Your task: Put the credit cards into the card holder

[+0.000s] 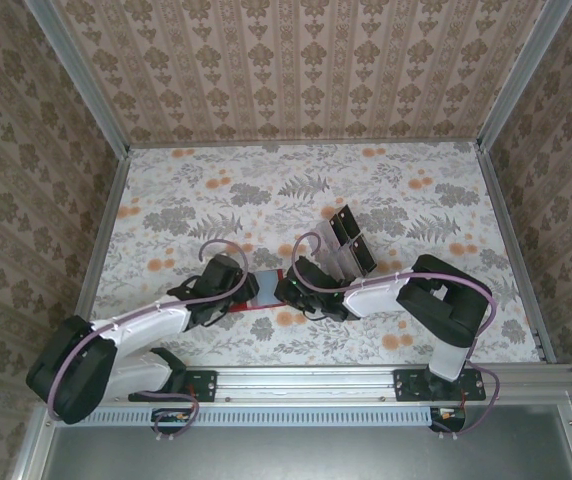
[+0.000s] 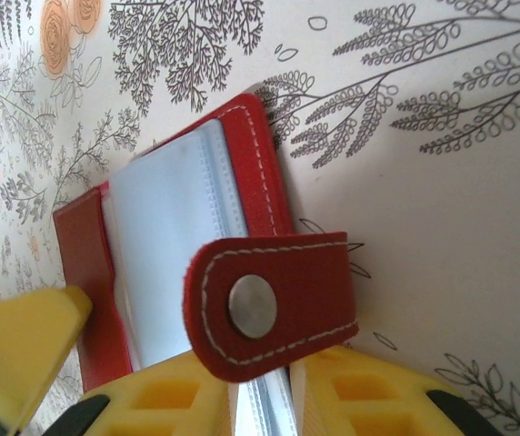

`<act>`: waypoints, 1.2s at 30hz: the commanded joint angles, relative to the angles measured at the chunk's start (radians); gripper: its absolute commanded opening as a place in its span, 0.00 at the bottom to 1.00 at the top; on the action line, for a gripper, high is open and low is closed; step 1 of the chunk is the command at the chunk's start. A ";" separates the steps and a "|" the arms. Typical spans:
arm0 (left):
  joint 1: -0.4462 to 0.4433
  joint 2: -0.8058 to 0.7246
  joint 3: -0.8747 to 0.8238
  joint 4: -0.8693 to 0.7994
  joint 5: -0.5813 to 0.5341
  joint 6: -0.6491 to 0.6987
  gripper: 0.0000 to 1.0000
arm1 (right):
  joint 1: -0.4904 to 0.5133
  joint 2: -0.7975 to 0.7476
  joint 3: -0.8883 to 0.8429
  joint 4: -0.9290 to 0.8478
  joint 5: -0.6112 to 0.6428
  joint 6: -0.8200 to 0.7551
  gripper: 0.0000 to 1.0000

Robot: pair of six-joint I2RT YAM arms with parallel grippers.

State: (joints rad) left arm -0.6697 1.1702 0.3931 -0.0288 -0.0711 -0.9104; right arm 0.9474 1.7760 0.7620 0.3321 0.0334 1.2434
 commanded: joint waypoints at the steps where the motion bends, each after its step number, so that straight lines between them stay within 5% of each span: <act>1: 0.042 0.011 0.002 0.024 0.001 0.078 0.61 | 0.008 0.016 -0.001 -0.049 0.028 0.025 0.25; 16: 0.053 -0.173 0.011 -0.051 0.033 0.063 0.62 | -0.015 -0.112 0.191 -0.355 -0.025 -0.303 0.38; 36: 0.070 -0.153 -0.054 -0.021 0.030 0.085 0.56 | -0.085 0.080 0.364 -0.429 -0.188 -0.410 0.37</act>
State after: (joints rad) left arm -0.6067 1.0046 0.3622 -0.0681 -0.0372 -0.8433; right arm 0.8700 1.8286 1.0912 -0.0746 -0.1226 0.8574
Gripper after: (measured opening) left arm 0.566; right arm 0.365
